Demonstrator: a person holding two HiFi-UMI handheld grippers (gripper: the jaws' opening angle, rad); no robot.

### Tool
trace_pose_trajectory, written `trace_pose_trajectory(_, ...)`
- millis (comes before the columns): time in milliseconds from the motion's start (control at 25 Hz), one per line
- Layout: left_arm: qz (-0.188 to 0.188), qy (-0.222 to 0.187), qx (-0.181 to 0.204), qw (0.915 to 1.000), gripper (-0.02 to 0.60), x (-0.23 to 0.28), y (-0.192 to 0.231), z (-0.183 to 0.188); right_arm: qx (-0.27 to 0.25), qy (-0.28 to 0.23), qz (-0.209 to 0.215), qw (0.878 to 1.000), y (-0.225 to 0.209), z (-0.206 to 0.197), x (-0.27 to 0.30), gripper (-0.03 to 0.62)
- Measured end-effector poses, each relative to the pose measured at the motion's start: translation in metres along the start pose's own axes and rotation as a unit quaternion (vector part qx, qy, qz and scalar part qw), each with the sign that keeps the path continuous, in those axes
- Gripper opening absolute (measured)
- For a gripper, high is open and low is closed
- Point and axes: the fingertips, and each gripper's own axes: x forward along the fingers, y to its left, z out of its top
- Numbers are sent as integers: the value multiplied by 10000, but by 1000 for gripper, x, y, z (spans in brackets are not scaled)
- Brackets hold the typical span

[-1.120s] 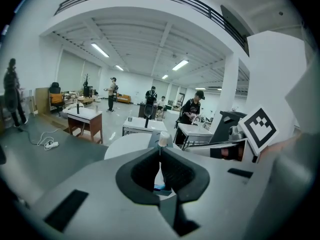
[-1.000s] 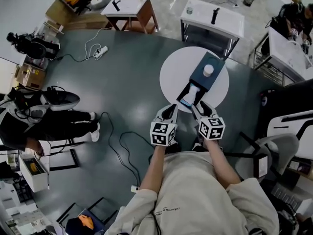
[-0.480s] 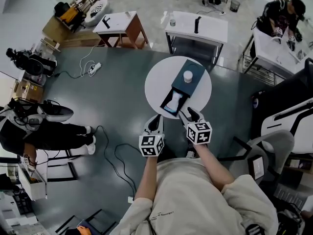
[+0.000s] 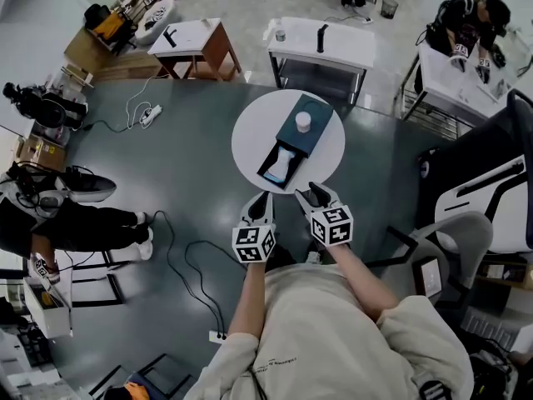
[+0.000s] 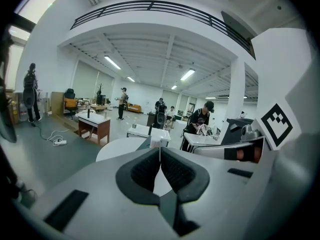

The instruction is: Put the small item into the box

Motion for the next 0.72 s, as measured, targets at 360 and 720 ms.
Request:
trace_pose_trajectory(360, -116, 180, -38, 9998, 25, -3, -15, -23, 132, 56, -33, 9999, -6, -12, -8, 100)
trace_pose_trajectory(720, -87, 166, -128, 9997, 25, -7, -13, -24, 285, 329, 115, 9990, -3, -24, -6, 35)
